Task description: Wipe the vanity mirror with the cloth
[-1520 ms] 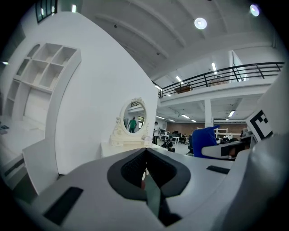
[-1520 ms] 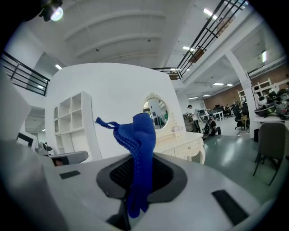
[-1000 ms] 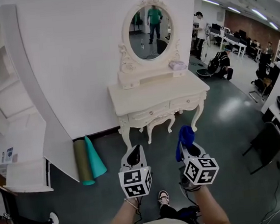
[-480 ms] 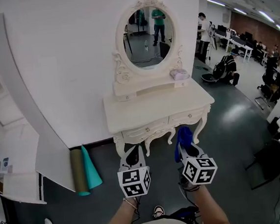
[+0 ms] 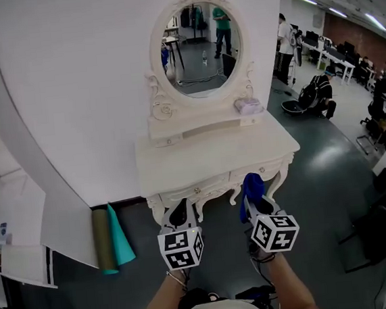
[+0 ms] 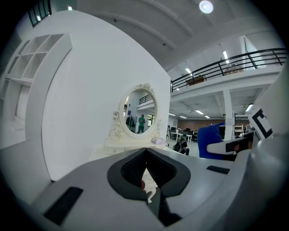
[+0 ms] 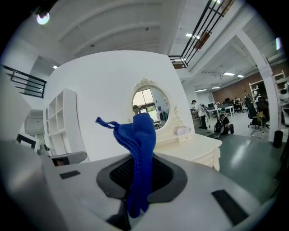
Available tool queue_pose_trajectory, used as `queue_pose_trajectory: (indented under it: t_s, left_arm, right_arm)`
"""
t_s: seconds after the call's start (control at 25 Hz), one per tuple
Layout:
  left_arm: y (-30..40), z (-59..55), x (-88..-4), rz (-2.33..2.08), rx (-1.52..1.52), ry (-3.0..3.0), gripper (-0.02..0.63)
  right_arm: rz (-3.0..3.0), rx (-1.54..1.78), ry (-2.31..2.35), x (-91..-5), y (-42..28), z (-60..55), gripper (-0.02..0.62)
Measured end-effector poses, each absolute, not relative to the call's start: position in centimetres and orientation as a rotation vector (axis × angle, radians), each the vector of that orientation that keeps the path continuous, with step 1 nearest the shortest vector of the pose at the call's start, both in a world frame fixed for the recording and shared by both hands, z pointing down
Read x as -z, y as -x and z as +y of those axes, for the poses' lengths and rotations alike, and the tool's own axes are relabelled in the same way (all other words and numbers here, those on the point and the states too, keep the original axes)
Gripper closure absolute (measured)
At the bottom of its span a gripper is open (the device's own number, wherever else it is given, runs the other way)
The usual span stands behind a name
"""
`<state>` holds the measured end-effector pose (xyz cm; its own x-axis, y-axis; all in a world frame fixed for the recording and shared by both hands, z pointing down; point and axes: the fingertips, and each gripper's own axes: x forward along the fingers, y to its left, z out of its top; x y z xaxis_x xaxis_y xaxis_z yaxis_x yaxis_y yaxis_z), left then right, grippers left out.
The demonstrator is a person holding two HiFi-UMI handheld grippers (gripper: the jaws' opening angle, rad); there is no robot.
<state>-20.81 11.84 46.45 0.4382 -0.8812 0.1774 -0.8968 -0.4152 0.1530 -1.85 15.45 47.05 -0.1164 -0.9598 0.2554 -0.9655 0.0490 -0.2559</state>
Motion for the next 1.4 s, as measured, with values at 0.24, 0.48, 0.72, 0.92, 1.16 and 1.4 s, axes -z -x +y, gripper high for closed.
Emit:
queue_pose_trajectory:
  t_s: [0.24, 0.48, 0.72, 0.92, 1.16, 1.4]
  left_arm:
    - [19.3, 8.3, -47.4, -1.549, -0.132, -2.458, 0.6]
    - [16.4, 2.6, -48.1, -1.528, -0.12, -2.473, 0.6]
    - [13.5, -5.2, -48.1, -1.523, -0.079, -2.473, 0.6]
    - [11.7, -12.1, -47.9, -1.541, -0.058, -2.452, 0.601]
    - [10.1, -19.0, -47.3, -1.554, -0.054, -2.452, 0.601]
    - [10.6, -23.9, -47.8, -1.584, -0.049, -2.401, 0.6]
  right_arm:
    - [-2.258, -0.602, -2.053, -48.3, 0.7, 12.0, 0.529]
    - [-2.24, -0.584, -2.08, -49.0, -2.2, 7.2, 0.529]
    - [-2.237, -0.55, -2.074, -48.8, -5.0, -0.6, 0.529]
    - [-2.273, -0.509, -2.027, -47.9, -6.1, -7.9, 0.529]
    - [-2.29, -0.511, -1.989, -47.7, -7.2, -15.2, 0.529]
    - [-2.288, -0.519, -1.963, -47.8, -7.5, -20.0, 0.529]
